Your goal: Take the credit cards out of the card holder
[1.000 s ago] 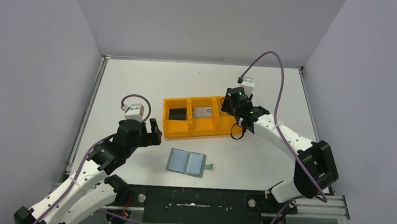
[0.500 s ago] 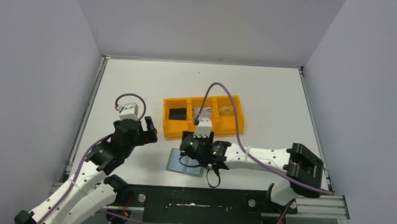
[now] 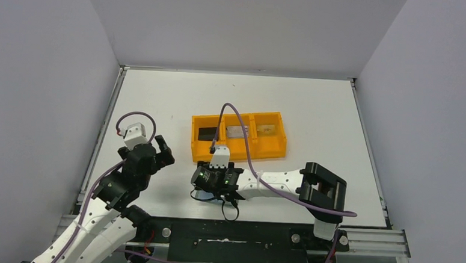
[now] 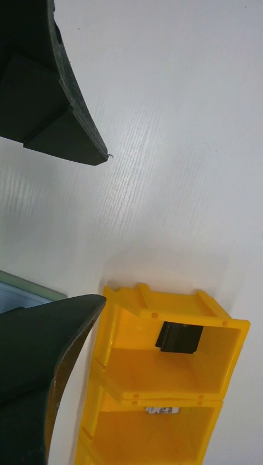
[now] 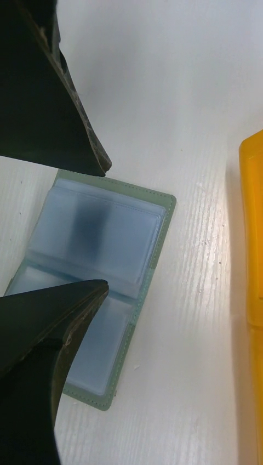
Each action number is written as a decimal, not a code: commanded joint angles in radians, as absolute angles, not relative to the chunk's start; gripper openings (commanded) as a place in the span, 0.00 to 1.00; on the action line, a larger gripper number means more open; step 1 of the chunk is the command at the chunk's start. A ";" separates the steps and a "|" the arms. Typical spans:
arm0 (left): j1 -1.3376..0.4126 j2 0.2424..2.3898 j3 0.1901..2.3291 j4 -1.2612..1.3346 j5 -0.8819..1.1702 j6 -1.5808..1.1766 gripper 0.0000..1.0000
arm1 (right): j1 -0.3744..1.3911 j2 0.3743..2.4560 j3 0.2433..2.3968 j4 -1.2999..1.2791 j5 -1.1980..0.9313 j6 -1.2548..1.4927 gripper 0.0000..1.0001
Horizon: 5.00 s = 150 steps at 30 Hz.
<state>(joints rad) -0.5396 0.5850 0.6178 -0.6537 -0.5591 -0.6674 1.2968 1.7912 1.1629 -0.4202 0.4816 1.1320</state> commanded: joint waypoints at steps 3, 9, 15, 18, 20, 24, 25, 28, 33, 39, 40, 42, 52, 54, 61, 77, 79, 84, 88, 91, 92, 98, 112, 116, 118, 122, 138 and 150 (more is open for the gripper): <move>-0.531 0.559 0.647 -0.634 -0.598 -0.680 0.90 | 1.302 1.852 1.248 -0.497 0.489 1.193 0.70; -0.529 0.580 0.648 -0.631 -0.583 -0.677 0.90 | 1.308 1.925 1.293 -0.546 0.458 1.202 0.68; -0.527 0.589 0.647 -0.628 -0.569 -0.672 0.90 | 1.310 1.980 1.337 -0.656 0.488 1.231 0.63; -0.528 0.591 0.647 -0.627 -0.566 -0.670 0.90 | 1.309 1.965 1.323 -0.658 0.504 1.237 0.57; -0.527 0.592 0.646 -0.624 -0.564 -0.669 0.90 | 1.310 1.945 1.305 -0.620 0.502 1.211 0.54; -0.528 0.598 0.646 -0.623 -0.555 -0.665 0.90 | 1.310 1.907 1.273 -0.536 0.487 1.166 0.53; -0.528 0.599 0.646 -0.621 -0.554 -0.664 0.90 | 1.310 1.900 1.269 -0.525 0.485 1.155 0.52; -0.526 0.602 0.644 -0.620 -0.550 -0.663 0.90 | 1.310 1.870 1.248 -0.485 0.478 1.144 0.41; -0.525 0.607 0.644 -0.617 -0.545 -0.662 0.90 | 1.302 1.806 1.184 -0.405 0.467 1.108 0.27; -0.523 0.612 0.643 -0.609 -0.535 -0.657 0.90 | 1.293 1.777 1.155 -0.376 0.451 1.031 0.29; -0.521 0.613 0.641 -0.607 -0.532 -0.653 0.90 | 1.294 1.777 1.156 -0.374 0.446 1.022 0.30; -0.517 0.618 0.641 -0.601 -0.522 -0.649 0.90 | 1.295 1.779 1.163 -0.373 0.434 1.006 0.39; -0.512 0.613 0.641 -0.603 -0.521 -0.646 0.90 | 1.319 1.871 1.271 -0.460 0.422 0.992 0.69; -0.512 0.611 0.641 -0.602 -0.519 -0.646 0.90 | 1.322 1.891 1.288 -0.489 0.423 1.002 0.70; -0.511 0.613 0.642 -0.603 -0.518 -0.645 0.90 | 1.334 1.949 1.307 -0.550 0.432 1.046 0.72; -0.509 0.613 0.640 -0.601 -0.517 -0.644 0.90 | 1.346 1.925 1.279 -0.529 0.474 1.070 0.47; -0.508 0.616 0.640 -0.600 -0.513 -0.643 0.90 | 1.333 1.894 1.238 -0.453 0.438 1.057 0.46; -0.508 0.618 0.642 -0.600 -0.509 -0.642 0.90 | 1.297 1.826 1.155 -0.330 0.363 1.066 0.46; -0.508 0.615 0.640 -0.600 -0.511 -0.643 0.90 | 1.269 1.795 1.090 -0.262 0.311 1.074 0.49; -0.506 0.615 0.640 -0.600 -0.511 -0.642 0.90 | 1.267 1.806 1.097 -0.285 0.315 1.075 0.49; -0.507 0.615 0.640 -0.601 -0.511 -0.641 0.90 | 1.267 1.816 1.106 -0.301 0.321 1.071 0.50; -0.505 0.622 0.640 -0.599 -0.509 -0.643 0.90 | 1.282 1.867 1.174 -0.393 0.358 1.072 0.33; -0.502 0.621 0.653 -0.576 -0.405 -0.593 0.97 | 1.175 1.644 0.885 0.067 0.109 1.103 0.20; -0.501 0.608 0.653 -0.548 -0.256 -0.558 0.97 | 1.116 1.611 0.756 0.272 0.002 1.169 0.20; -0.500 0.605 0.654 -0.508 -0.134 -0.556 0.97 | 1.095 1.610 0.723 0.320 -0.030 1.195 0.20; -0.500 0.627 0.590 -0.330 0.180 -0.646 0.92 | 1.068 1.613 0.667 0.409 -0.078 1.233 0.20; -0.571 0.857 0.329 0.072 0.536 -0.922 0.61 | 0.991 1.623 0.463 0.692 -0.144 1.375 0.21; -0.719 0.991 0.255 0.202 0.370 -1.002 0.51 | 0.989 1.618 0.444 0.669 -0.121 1.386 0.24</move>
